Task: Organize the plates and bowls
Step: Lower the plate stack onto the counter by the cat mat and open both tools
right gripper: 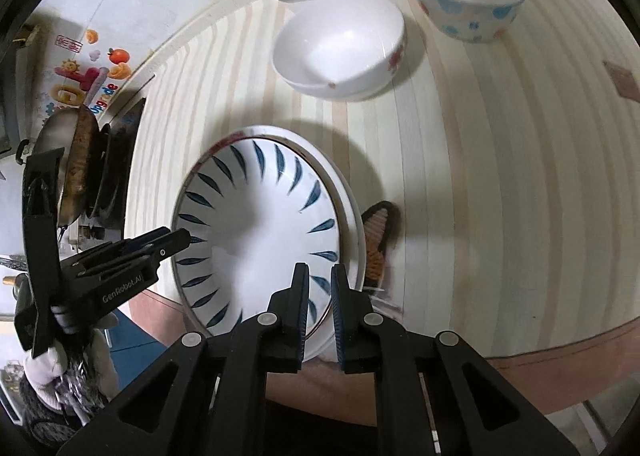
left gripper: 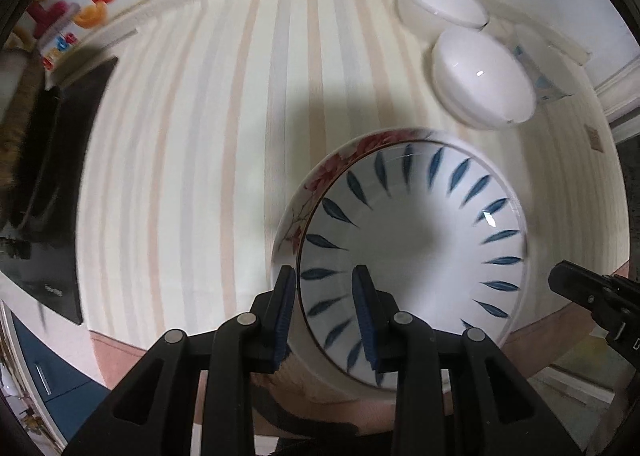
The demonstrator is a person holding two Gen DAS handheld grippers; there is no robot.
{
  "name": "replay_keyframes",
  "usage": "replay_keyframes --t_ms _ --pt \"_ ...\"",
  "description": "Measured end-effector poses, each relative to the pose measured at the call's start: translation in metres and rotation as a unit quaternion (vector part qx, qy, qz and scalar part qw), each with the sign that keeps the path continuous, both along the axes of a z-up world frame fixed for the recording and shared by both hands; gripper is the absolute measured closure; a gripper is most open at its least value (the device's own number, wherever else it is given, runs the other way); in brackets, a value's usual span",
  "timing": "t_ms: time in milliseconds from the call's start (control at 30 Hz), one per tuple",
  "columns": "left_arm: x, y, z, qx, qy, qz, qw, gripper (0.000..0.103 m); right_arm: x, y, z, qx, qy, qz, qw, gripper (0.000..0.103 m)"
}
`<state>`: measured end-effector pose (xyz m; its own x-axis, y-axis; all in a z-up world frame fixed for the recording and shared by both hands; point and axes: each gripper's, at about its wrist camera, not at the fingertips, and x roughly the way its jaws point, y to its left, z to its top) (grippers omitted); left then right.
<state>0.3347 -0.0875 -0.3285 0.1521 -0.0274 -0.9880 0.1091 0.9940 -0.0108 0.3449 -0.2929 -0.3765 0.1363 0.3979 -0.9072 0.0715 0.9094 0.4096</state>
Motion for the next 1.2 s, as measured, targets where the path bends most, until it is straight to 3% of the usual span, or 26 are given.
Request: replay_keyframes --t_ms 233,300,400,500,600,633,733,767,1033,1200 --pt "-0.046 0.002 0.072 -0.019 -0.061 -0.007 0.9979 0.076 -0.038 0.008 0.065 -0.025 -0.057 -0.004 0.998 0.065" --pt "-0.057 0.001 0.09 -0.025 -0.075 -0.009 0.9968 0.073 -0.052 0.011 0.087 -0.033 -0.077 -0.005 0.996 0.049" --pt "-0.072 0.006 0.112 -0.03 -0.097 -0.012 0.9948 0.07 -0.074 0.016 0.115 -0.044 -0.102 -0.005 0.994 0.033" --pt "-0.09 0.009 0.13 -0.033 -0.113 -0.017 0.9929 0.066 -0.095 0.023 0.136 -0.054 -0.122 -0.005 0.991 0.025" --pt "-0.107 0.009 0.143 -0.023 -0.131 -0.028 0.9907 0.063 -0.115 0.028 0.153 -0.062 -0.137 -0.006 0.989 0.02" --pt "-0.113 0.009 0.147 -0.024 -0.136 -0.031 0.99 0.058 -0.121 0.031 0.158 -0.065 -0.142 -0.006 0.988 0.019" --pt "-0.126 0.012 0.155 -0.032 -0.147 -0.03 0.9882 0.021 -0.139 0.037 0.172 -0.079 -0.157 -0.007 0.984 0.014" --pt "-0.13 0.013 0.156 -0.032 -0.149 -0.029 0.9879 0.016 -0.142 0.038 0.174 -0.082 -0.159 -0.008 0.984 0.013" --pt "-0.144 0.015 0.165 -0.043 -0.158 -0.022 0.9862 0.015 -0.167 0.044 0.185 -0.086 -0.163 -0.015 0.983 0.011" --pt "-0.131 0.012 0.166 -0.044 -0.164 -0.007 0.9855 0.015 -0.164 0.027 0.186 -0.074 -0.16 -0.035 0.984 0.009"
